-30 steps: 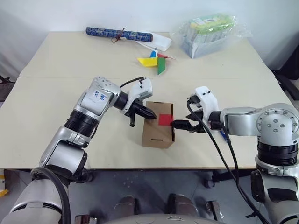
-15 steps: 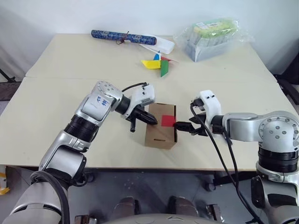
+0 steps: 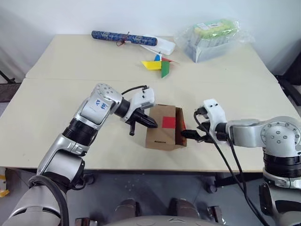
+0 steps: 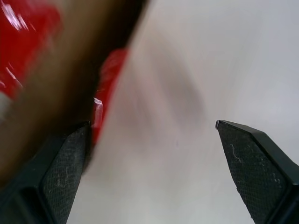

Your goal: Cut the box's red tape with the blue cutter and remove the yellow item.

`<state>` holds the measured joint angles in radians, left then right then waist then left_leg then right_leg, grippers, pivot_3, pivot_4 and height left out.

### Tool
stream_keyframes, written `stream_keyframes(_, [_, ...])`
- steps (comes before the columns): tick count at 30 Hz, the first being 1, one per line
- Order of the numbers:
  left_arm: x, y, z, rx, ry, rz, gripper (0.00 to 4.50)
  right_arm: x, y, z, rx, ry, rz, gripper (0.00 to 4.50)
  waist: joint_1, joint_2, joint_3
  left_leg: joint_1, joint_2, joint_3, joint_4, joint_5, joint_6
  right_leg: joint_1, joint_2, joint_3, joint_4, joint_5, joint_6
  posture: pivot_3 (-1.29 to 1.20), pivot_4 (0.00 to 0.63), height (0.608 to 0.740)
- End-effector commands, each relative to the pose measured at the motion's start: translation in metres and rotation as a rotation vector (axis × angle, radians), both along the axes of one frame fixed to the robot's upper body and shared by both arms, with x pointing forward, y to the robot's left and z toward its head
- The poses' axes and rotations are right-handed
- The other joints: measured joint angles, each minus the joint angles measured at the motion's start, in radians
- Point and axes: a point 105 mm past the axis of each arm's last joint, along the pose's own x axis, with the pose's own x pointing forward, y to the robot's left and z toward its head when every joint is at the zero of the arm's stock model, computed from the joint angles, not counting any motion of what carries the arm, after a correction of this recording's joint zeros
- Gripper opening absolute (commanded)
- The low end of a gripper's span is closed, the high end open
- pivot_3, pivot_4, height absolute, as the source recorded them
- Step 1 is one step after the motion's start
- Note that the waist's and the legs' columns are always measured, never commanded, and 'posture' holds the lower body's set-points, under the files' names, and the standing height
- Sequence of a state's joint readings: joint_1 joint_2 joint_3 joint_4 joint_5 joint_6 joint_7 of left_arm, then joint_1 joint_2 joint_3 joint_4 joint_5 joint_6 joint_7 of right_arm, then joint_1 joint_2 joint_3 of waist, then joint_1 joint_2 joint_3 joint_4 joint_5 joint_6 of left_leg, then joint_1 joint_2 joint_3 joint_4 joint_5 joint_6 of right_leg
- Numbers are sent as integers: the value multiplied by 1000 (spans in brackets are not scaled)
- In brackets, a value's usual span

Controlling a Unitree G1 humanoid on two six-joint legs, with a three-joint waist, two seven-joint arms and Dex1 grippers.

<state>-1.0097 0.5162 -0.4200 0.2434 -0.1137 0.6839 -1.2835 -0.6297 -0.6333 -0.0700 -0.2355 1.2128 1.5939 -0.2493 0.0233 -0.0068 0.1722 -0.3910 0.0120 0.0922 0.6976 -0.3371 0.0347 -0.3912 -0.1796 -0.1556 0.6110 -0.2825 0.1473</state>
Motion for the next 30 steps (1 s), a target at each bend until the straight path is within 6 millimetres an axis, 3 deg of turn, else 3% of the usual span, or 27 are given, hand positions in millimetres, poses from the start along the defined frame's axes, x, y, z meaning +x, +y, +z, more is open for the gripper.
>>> stream_keyframes(1, [1, 5, -22, 69, 39, 33, 0, -5, -5, -3, -41, 19, 9, 4458, 0, 0, 0, 0, 0, 0, 0, 0, 0, 0, 0, 0, 0, 0, 0, 0, 150, 740])
stream_keyframes(10, [2, 5, -22, 67, 33, 44, 0, -6, -11, -3, -67, 17, 9, 4458, 1, 0, 0, 0, 0, 0, 0, 0, 0, 0, 0, 0, -1, 0, 0, 0, 150, 740])
stream_keyframes(20, [4, 4, -21, 63, 30, 50, 0, -26, -23, -17, -108, 81, 73, 4458, 3, 0, 0, 0, 0, 0, 0, -1, 1, 0, 0, 0, -3, 0, 0, 0, 150, 740])
stream_keyframes(25, [5, 4, -20, 60, 28, 56, 0, -29, -26, -12, -106, 62, 103, 4458, 3, 0, 0, 0, 1, -1, 0, -1, 1, 1, 0, 0, -4, 0, 0, 0, 150, 740])
stream_keyframes(30, [5, 4, -19, 57, 28, 60, 0, -24, -31, 7, -48, 2, 99, 4458, 3, 0, 0, -1, 0, -1, 0, -1, 2, 0, 0, 1, -5, 0, 0, 0, 150, 740])
